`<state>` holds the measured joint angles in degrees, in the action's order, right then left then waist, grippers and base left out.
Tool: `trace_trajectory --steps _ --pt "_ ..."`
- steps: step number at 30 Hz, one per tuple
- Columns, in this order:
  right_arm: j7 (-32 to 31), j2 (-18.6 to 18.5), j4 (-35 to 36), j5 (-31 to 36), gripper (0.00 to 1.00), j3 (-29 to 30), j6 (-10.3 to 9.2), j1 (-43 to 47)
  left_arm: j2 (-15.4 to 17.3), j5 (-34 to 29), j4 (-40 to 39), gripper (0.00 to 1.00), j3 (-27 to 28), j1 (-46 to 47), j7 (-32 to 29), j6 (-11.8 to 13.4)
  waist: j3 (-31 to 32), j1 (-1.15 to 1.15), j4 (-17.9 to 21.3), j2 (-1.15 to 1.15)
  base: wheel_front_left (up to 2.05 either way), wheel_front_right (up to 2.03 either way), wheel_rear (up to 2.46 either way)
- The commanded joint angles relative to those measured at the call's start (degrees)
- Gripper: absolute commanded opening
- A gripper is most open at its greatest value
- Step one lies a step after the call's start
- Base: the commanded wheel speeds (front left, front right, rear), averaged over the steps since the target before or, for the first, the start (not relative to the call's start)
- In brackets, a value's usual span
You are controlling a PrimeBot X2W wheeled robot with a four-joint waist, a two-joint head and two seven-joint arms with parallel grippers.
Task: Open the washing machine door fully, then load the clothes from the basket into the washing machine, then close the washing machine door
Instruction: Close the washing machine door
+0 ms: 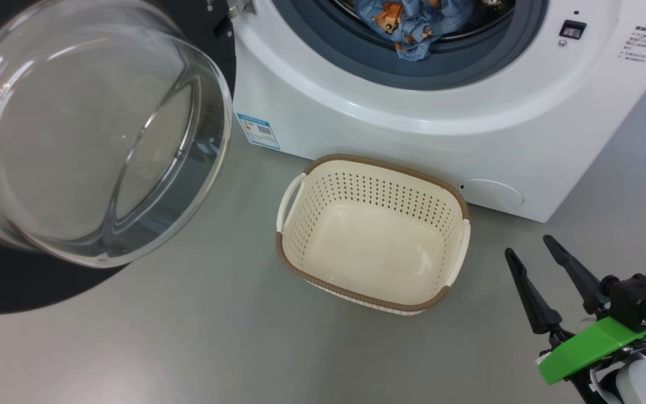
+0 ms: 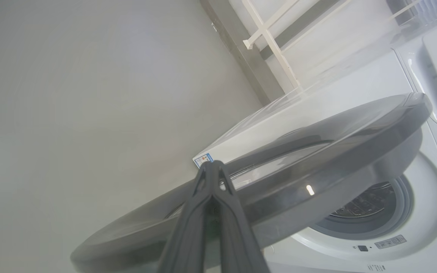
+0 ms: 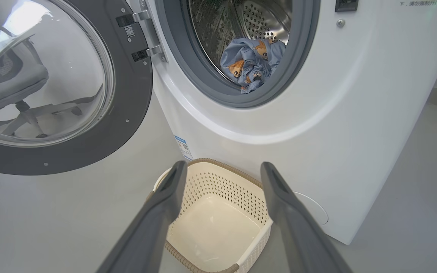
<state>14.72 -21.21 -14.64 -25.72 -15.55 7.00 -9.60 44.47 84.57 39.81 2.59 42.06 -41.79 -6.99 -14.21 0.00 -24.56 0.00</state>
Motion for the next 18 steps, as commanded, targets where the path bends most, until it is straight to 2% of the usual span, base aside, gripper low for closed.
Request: trace_trajectory --steps 1,18 --pt "0.3 0.0 1.4 0.4 1.0 -0.9 0.48 0.9 1.6 1.0 -2.9 0.0 0.1 -0.7 -2.3 -0.5 0.5 0.0 0.0 0.0 0.0 0.0 0.0" --pt "0.3 0.9 1.5 0.4 1.0 0.6 0.48 3.2 1.7 5.0 -15.2 0.0 -0.9 -7.1 -8.5 -0.5 3.2 0.0 -0.1 0.0 0.0 0.0 0.0"
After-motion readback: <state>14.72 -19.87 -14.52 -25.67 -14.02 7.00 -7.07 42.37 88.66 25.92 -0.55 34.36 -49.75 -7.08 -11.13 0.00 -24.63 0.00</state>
